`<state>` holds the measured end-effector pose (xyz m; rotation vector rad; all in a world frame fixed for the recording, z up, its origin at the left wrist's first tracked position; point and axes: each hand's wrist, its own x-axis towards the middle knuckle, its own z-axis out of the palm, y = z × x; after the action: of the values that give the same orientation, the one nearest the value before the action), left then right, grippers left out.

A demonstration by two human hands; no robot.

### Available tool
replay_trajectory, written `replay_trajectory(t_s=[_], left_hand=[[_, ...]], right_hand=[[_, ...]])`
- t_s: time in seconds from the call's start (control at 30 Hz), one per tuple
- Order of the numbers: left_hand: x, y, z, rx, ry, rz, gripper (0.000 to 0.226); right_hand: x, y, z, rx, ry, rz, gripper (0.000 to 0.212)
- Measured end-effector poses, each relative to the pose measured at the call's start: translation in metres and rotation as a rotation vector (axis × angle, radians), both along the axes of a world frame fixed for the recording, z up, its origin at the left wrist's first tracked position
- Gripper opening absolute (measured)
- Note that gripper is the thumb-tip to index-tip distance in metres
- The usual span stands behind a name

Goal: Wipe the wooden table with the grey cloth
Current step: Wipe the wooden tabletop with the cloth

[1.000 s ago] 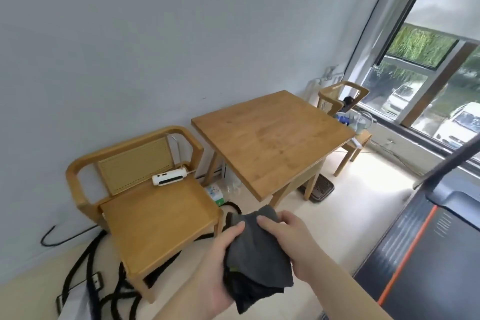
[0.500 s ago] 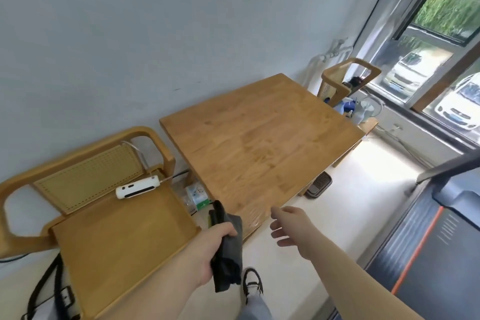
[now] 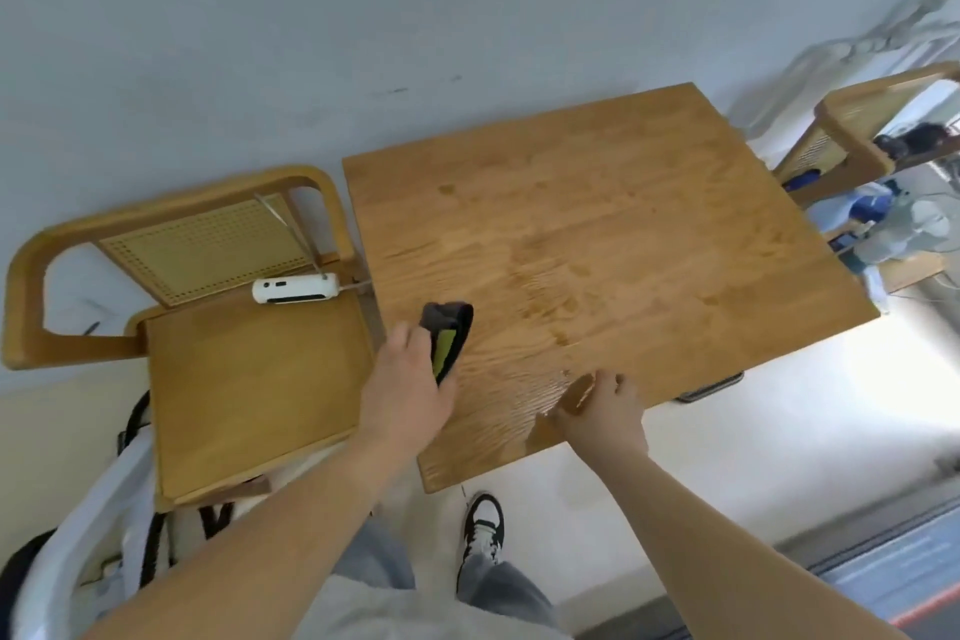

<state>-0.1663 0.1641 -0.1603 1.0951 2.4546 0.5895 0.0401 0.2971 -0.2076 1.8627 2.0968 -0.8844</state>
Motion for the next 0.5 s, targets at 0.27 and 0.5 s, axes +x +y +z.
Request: replay_trajectory(t_s=[0.27,0.5], left_hand=[[0.034,-0.013,-0.078,-0.233,0.130,-0.295,0.050],[-0.005,-0.031,-0.101,-0.261,0.403,-0.735,0.079]], right_hand=[[-0.006,0.019,-0.009,0.001,-0.220,0.187,0.143],[-0.006,0.022,-0.006,0.065,-0.281,0.276,0.142]])
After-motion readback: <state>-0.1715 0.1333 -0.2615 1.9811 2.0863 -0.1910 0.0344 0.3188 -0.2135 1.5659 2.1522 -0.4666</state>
